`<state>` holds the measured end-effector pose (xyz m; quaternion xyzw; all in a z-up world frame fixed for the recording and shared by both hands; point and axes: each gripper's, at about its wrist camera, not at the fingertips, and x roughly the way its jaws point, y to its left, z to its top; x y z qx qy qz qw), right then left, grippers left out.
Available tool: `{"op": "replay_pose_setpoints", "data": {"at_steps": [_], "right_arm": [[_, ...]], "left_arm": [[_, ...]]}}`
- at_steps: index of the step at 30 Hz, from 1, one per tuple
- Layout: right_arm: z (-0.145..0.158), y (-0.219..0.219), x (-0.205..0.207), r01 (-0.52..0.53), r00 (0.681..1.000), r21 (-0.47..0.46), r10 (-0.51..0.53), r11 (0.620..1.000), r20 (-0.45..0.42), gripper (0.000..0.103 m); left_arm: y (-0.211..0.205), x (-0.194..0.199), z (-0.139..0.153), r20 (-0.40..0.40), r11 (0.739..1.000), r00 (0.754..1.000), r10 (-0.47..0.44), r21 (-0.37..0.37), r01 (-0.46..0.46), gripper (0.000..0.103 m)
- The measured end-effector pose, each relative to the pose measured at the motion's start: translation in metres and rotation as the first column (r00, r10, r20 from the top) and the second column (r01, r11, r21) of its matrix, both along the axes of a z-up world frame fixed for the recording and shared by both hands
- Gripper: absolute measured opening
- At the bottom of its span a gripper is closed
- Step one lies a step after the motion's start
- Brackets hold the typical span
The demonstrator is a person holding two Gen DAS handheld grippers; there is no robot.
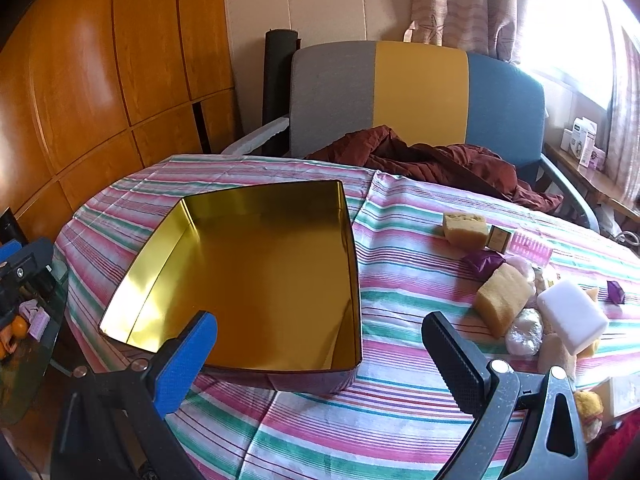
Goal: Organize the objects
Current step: 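Move both tools from the gold tray toward the cluster of items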
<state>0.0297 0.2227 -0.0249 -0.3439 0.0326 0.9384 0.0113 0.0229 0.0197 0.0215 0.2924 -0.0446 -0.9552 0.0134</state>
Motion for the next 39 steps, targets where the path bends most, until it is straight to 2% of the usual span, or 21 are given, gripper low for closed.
{"op": "replay_pose_setpoints", "data": {"at_steps": [19,22,25,27,30,34,36,39], "right_arm": [[0.002,0.037,0.008,0.086,0.996,-0.016,-0.086,0.996,-0.003,0.103],[0.001,0.047,0.011,0.107,0.994,-0.016,-0.107,0.994,0.003,0.103],[0.001,0.06,0.016,0.139,0.99,-0.009,-0.139,0.99,0.007,0.103],[0.002,0.073,0.021,0.169,0.986,-0.004,-0.169,0.986,0.009,0.103],[0.005,0.094,0.03,0.221,0.975,0.0,-0.221,0.975,0.012,0.103],[0.014,0.128,0.048,0.283,0.959,0.007,-0.283,0.959,0.02,0.103],[0.018,0.147,0.06,0.307,0.951,0.007,-0.307,0.952,0.032,0.103],[0.021,0.179,0.08,0.344,0.936,0.001,-0.343,0.939,0.074,0.103]], "left_arm": [[0.015,0.003,-0.003,0.013,0.999,0.999,-0.042,-0.03,0.042,0.061],[0.019,0.0,-0.006,0.03,0.997,0.997,-0.067,-0.027,0.067,0.061],[0.025,-0.006,-0.011,0.09,0.989,0.985,-0.146,0.014,0.146,0.061],[0.03,-0.012,-0.016,0.153,0.967,0.957,-0.248,0.088,0.237,0.061],[0.04,-0.017,-0.023,0.194,0.92,0.908,-0.371,0.213,0.33,0.061],[0.07,-0.013,-0.024,0.2,0.893,0.875,-0.44,0.203,0.402,0.062],[0.089,-0.009,-0.024,0.185,0.865,0.848,-0.496,0.19,0.464,0.062],[0.114,-0.009,-0.026,0.202,0.794,0.772,-0.603,0.243,0.557,0.063]]}}
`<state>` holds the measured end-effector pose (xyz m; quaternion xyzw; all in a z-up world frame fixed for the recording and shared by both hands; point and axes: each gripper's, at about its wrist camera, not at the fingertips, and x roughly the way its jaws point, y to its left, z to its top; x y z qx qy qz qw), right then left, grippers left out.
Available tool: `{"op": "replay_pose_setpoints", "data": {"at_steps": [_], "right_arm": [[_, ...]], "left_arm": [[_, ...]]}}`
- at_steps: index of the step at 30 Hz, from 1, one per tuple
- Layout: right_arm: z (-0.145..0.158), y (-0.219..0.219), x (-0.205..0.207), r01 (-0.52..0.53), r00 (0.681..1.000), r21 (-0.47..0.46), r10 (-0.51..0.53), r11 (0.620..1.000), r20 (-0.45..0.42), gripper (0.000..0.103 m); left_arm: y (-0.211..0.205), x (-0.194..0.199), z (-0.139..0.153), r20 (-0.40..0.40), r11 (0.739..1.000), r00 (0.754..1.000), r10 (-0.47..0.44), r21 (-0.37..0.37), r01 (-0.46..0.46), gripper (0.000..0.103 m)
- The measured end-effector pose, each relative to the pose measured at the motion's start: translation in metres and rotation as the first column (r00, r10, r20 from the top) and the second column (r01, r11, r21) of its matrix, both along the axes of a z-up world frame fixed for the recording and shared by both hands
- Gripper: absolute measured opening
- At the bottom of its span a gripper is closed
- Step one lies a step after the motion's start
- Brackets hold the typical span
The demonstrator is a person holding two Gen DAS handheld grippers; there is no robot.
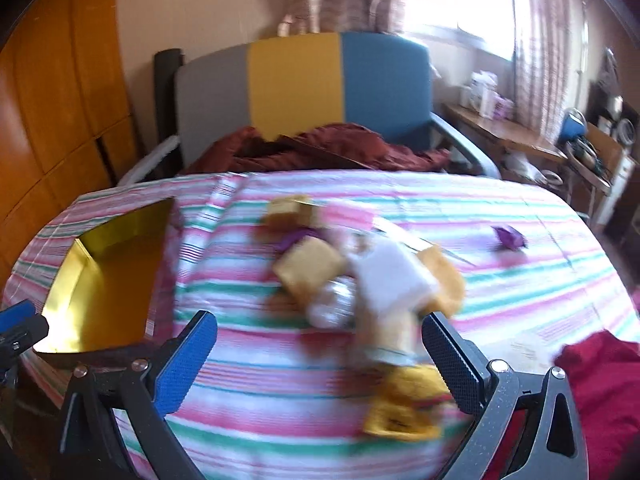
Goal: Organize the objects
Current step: 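Move both tools from the gold tray toward the cluster of items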
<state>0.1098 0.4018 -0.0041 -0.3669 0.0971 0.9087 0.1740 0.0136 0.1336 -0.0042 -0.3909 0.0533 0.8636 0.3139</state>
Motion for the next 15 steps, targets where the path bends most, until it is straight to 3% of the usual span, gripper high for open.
{"op": "replay_pose_setpoints", "data": {"at_steps": [2,5,15], "right_arm": [[0.002,0.02,0.014,0.034,0.999,-0.015,-0.033,0.999,0.019,0.103],[0.002,0.046,0.034,0.08,0.996,-0.023,-0.078,0.997,0.053,0.103],[-0.01,0.085,0.067,0.13,0.981,-0.016,-0.126,0.991,0.15,0.103]], "left_arm": [[0.014,-0.004,-0.003,0.05,0.999,0.997,-0.051,0.014,0.05,0.072],[0.041,-0.011,-0.011,0.126,0.993,0.985,-0.121,0.024,0.119,0.075],[0.111,-0.001,-0.026,0.186,0.957,0.945,-0.27,-0.057,0.284,0.077]]}}
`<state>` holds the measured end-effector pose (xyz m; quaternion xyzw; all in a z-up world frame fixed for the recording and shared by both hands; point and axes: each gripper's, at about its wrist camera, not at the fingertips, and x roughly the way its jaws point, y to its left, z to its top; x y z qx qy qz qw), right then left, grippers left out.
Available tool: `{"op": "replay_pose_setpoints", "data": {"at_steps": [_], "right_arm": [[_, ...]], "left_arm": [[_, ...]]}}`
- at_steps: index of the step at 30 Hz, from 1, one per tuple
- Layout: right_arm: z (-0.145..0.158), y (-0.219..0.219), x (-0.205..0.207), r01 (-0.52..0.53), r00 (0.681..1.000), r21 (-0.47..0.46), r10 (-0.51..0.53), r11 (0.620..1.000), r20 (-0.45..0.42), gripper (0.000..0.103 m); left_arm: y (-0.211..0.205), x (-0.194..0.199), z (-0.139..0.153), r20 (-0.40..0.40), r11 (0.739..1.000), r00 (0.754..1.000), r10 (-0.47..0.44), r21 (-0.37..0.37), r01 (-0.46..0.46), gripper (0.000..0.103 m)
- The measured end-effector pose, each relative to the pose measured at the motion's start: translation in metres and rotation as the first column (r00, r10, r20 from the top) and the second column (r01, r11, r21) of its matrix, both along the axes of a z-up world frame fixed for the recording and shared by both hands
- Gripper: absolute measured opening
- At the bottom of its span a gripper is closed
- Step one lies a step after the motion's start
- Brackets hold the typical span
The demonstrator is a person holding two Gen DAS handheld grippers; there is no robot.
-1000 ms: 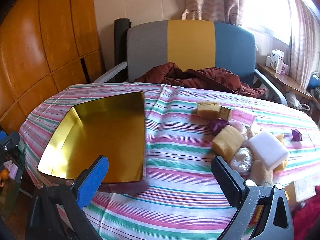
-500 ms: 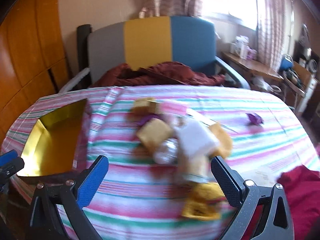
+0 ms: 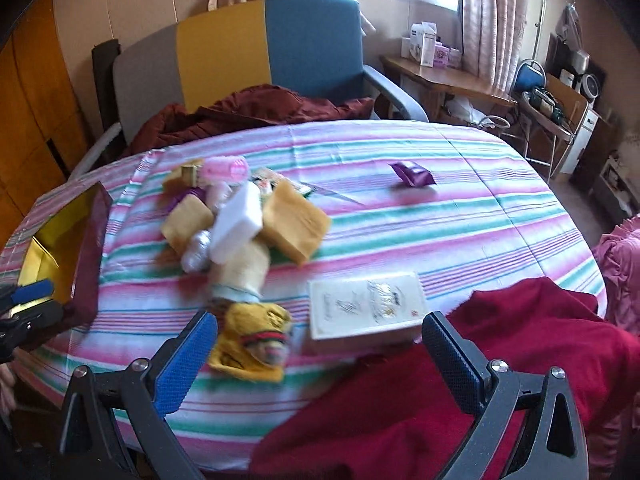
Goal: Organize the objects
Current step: 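Move both tools from the gold tray toward the cluster of items, then grasp the white sponge block with the left tool while the right tool grasps the white box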
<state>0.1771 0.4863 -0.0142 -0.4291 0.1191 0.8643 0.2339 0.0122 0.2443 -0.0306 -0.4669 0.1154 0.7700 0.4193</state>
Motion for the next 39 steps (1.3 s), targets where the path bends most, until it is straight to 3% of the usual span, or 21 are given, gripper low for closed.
{"op": "replay_pose_setpoints", "data": {"at_steps": [3,7,10,14,19,24,26,31,33,35,37,39], "right_arm": [[-0.002,0.008,0.003,-0.021,0.999,0.001,0.021,1.0,0.04,0.103],[-0.01,0.02,-0.006,-0.083,0.988,-0.019,0.085,0.996,0.13,0.103],[-0.018,0.036,-0.015,-0.094,0.982,-0.129,0.114,0.987,0.152,0.103],[-0.028,0.048,-0.028,-0.106,0.969,-0.137,0.134,0.985,0.208,0.103],[-0.02,0.047,-0.03,-0.205,0.948,-0.112,0.226,0.972,0.223,0.103],[-0.015,0.029,-0.034,-0.388,0.872,-0.046,0.383,0.92,0.306,0.103],[-0.018,0.029,-0.034,-0.433,0.844,-0.039,0.421,0.9,0.333,0.103],[-0.024,0.032,-0.041,-0.513,0.784,-0.029,0.482,0.858,0.392,0.103],[-0.028,0.032,-0.045,-0.556,0.749,-0.015,0.509,0.831,0.424,0.103],[-0.031,0.032,-0.05,-0.598,0.706,-0.019,0.538,0.801,0.46,0.103],[-0.037,0.033,-0.056,-0.642,0.657,-0.007,0.555,0.766,0.511,0.103],[-0.044,0.034,-0.062,-0.676,0.607,-0.031,0.579,0.737,0.544,0.103]], "left_arm": [[0.019,-0.002,-0.004,0.035,0.999,0.999,-0.041,-0.01,0.042,0.077],[0.05,-0.012,0.001,0.103,0.997,0.991,-0.08,0.032,0.077,0.077],[0.07,-0.021,0.002,0.166,0.995,0.982,-0.088,0.064,0.078,0.077],[0.1,-0.037,-0.002,0.282,0.992,0.955,-0.089,0.111,0.06,0.085],[0.13,-0.061,-0.019,0.409,0.995,0.911,-0.06,0.093,0.023,0.09],[0.155,-0.077,-0.037,0.459,0.999,0.888,-0.007,0.031,-0.008,0.095],[0.166,-0.081,-0.046,0.512,1.0,0.859,0.007,0.017,-0.018,0.096],[0.188,-0.085,-0.057,0.516,0.999,0.856,0.038,-0.039,-0.02,0.096],[0.193,-0.084,-0.062,0.531,0.998,0.846,0.05,-0.059,-0.022,0.093],[0.196,-0.082,-0.066,0.523,0.997,0.85,0.065,-0.07,-0.033,0.081],[0.198,-0.082,-0.067,0.507,0.996,0.859,0.072,-0.084,-0.034,0.072],[0.196,-0.081,-0.068,0.483,0.996,0.873,0.064,-0.089,-0.024,0.07]]}}
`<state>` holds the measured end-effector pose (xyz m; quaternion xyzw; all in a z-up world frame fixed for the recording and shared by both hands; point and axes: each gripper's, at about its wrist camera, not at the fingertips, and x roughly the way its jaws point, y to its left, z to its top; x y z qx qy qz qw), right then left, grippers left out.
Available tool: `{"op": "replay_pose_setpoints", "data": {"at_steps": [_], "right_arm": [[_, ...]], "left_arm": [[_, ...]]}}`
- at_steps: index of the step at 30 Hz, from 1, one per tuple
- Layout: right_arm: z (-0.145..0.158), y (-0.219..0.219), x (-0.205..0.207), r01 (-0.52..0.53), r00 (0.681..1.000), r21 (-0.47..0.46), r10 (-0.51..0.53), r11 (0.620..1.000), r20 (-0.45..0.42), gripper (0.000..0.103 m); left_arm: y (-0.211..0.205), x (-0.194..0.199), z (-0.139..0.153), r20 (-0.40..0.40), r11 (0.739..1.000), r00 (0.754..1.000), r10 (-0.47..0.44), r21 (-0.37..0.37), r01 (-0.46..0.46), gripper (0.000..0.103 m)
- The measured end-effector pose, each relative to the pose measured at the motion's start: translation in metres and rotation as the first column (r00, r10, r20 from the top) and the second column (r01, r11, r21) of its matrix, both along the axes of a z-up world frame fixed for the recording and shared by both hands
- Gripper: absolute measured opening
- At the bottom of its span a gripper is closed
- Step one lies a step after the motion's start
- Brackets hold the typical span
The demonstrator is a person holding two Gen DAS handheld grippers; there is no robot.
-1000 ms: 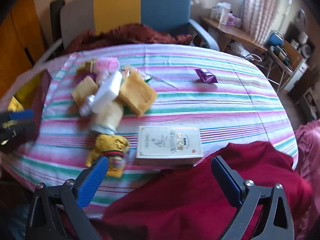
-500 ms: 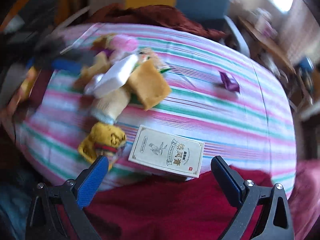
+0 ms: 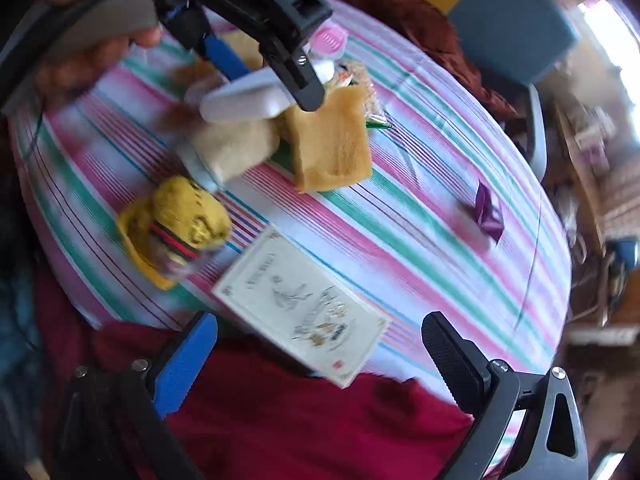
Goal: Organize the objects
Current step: 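Grasp the white sponge block with the left tool while the right tool grasps the white box, then carry the white sponge with the left tool into the tray while the right tool places the white box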
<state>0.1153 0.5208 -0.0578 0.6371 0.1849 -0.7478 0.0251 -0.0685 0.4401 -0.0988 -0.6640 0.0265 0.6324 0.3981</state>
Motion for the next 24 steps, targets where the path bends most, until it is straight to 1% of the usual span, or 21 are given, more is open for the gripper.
{"op": "replay_pose_setpoints", "data": {"at_steps": [3,5,6,7,8,9,12,15,17,19,20,21,22,23,24], "right_arm": [[-0.016,-0.001,-0.01,-0.074,0.995,0.03,0.072,0.997,0.073,0.103],[-0.026,0.0,-0.016,-0.088,0.992,0.035,0.084,0.996,0.092,0.103],[-0.03,0.002,-0.02,-0.08,0.992,0.028,0.077,0.996,0.095,0.1],[-0.032,0.003,-0.021,-0.07,0.993,0.009,0.069,0.997,0.098,0.095],[-0.032,0.005,-0.022,-0.062,0.993,-0.01,0.063,0.998,0.095,0.072],[-0.03,0.007,-0.021,-0.047,0.995,-0.017,0.049,0.999,0.081,0.065],[-0.023,0.013,-0.015,-0.002,0.999,-0.033,0.004,0.999,0.055,0.056],[-0.011,0.025,-0.005,0.087,0.996,-0.044,-0.087,0.995,0.003,0.052],[-0.002,0.031,0.0,0.138,0.99,-0.049,-0.14,0.989,-0.034,0.051],[0.011,0.037,0.006,0.191,0.977,-0.069,-0.196,0.979,-0.084,0.051],[0.015,0.038,0.007,0.211,0.971,-0.078,-0.218,0.974,-0.103,0.051],[0.02,0.039,0.009,0.232,0.962,-0.088,-0.241,0.969,-0.124,0.051],[0.024,0.039,0.011,0.249,0.954,-0.103,-0.262,0.963,-0.145,0.051],[0.026,0.035,0.009,0.264,0.947,-0.112,-0.28,0.958,-0.16,0.051],[0.029,0.033,0.009,0.276,0.94,-0.107,-0.292,0.955,-0.176,0.051]], "left_arm": [[-0.003,0.001,0.005,-0.035,1.0,0.999,-0.017,0.023,0.018,0.067],[-0.008,0.005,0.011,-0.07,0.998,0.997,-0.039,0.045,0.042,0.064],[-0.009,0.007,0.014,-0.087,0.997,0.995,-0.047,0.052,0.052,0.064],[-0.012,0.009,0.017,-0.11,0.996,0.992,-0.062,0.065,0.069,0.064],[-0.014,0.011,0.02,-0.126,0.993,0.989,-0.075,0.077,0.086,0.063],[-0.015,0.012,0.022,-0.137,0.992,0.987,-0.082,0.083,0.094,0.063],[-0.028,0.016,0.029,-0.165,0.984,0.981,-0.1,0.13,0.122,0.063],[-0.043,0.019,0.037,-0.189,0.975,0.976,-0.107,0.174,0.14,0.063],[-0.054,0.022,0.045,-0.214,0.969,0.972,-0.1,0.202,0.144,0.063],[-0.061,0.027,0.052,-0.23,0.956,0.967,-0.114,0.239,0.169,0.063],[-0.065,0.031,0.057,-0.25,0.949,0.96,-0.125,0.251,0.189,0.063],[-0.066,0.033,0.058,-0.279,0.949,0.951,-0.136,0.24,0.206,0.063],[-0.063,0.037,0.059,-0.359,0.96,0.922,-0.142,0.179,0.217,0.062],[-0.061,0.039,0.06,-0.404,0.965,0.902,-0.153,0.137,0.225,0.061],[-0.065,0.037,0.062,-0.352,0.957,0.924,-0.148,0.184,0.224,0.061]]}}
